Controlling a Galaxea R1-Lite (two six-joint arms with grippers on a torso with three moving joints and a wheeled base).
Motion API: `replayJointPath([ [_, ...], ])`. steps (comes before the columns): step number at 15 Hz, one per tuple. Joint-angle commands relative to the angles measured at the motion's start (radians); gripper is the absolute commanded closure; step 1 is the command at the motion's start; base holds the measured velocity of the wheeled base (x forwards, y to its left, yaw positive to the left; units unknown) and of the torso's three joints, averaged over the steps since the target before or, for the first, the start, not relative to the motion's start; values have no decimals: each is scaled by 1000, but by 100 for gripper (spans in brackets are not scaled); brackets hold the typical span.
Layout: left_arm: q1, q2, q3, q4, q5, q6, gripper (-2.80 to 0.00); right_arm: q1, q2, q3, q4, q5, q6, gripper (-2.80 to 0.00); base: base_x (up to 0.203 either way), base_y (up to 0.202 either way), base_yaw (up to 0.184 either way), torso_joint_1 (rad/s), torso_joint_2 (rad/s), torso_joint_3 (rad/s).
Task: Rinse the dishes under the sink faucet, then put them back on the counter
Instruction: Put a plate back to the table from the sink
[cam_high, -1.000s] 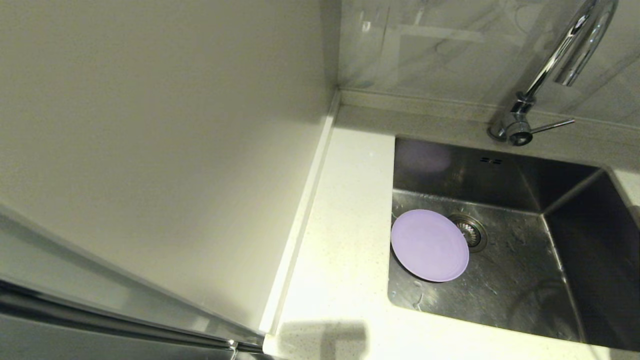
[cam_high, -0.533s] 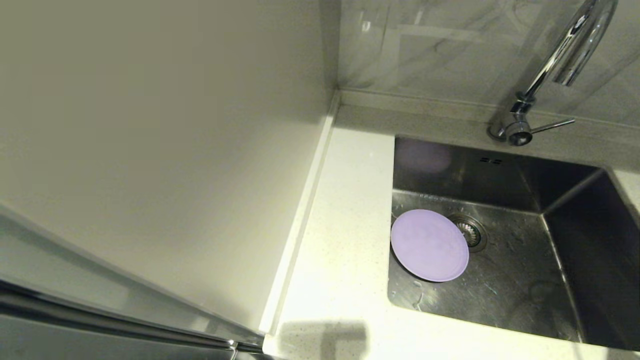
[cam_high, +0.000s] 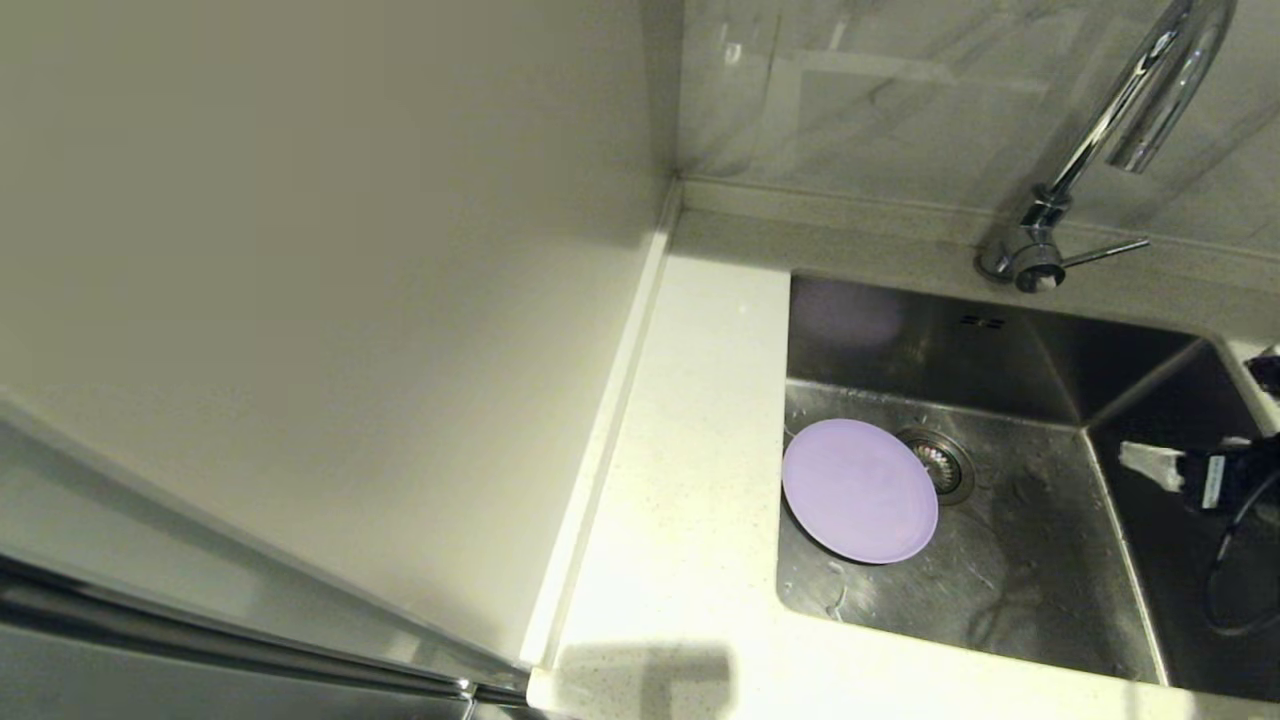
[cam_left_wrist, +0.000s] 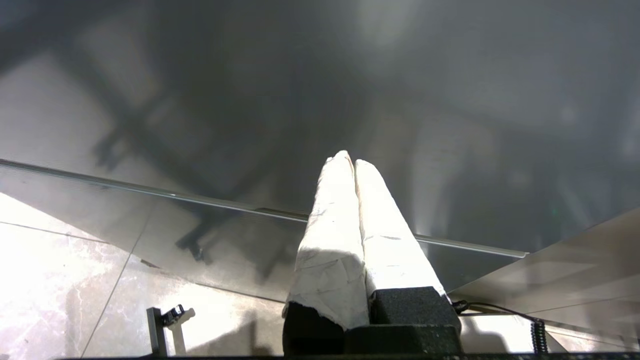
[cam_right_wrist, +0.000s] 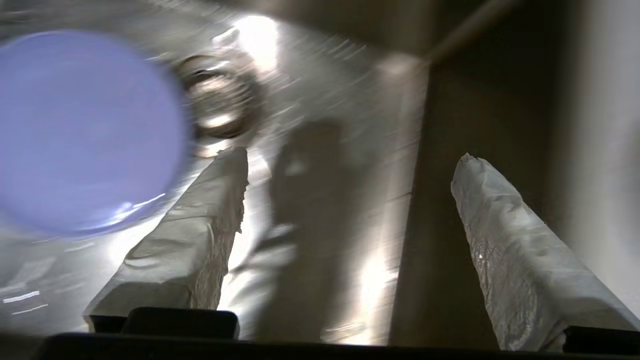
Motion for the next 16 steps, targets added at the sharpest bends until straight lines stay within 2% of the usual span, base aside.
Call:
replayJointPath([
  [1, 0, 0, 3, -1, 0, 0, 0, 36, 131, -10, 0, 47, 71, -280, 0, 0, 0, 0, 0, 0],
  [4, 0, 0, 3, -1, 0, 0, 0, 15, 246, -97, -29, 71, 121, -280, 0, 0, 0, 0, 0, 0],
  [6, 0, 0, 3, -1, 0, 0, 0, 4, 250, -96, -40, 21, 121, -280, 0, 0, 0, 0, 0, 0],
  [7, 0, 0, 3, -1, 0, 0, 0, 5, 249, -81, -39, -5, 104, -280, 0, 0, 0, 0, 0, 0],
  [9, 0, 0, 2, -1, 0, 0, 0, 5, 248, -32, -41, -10, 5, -280, 0, 0, 0, 0, 0, 0],
  [12, 0, 0, 2, -1, 0, 0, 0, 5, 267, -14, -39, -9, -12, -280, 0, 0, 0, 0, 0, 0],
  [14, 0, 0, 2, -1, 0, 0, 0, 7, 286, -43, -35, 8, 10, -280, 0, 0, 0, 0, 0, 0],
  [16, 0, 0, 3, -1, 0, 0, 0, 16, 322, -77, -35, 97, 50, -280, 0, 0, 0, 0, 0, 0],
])
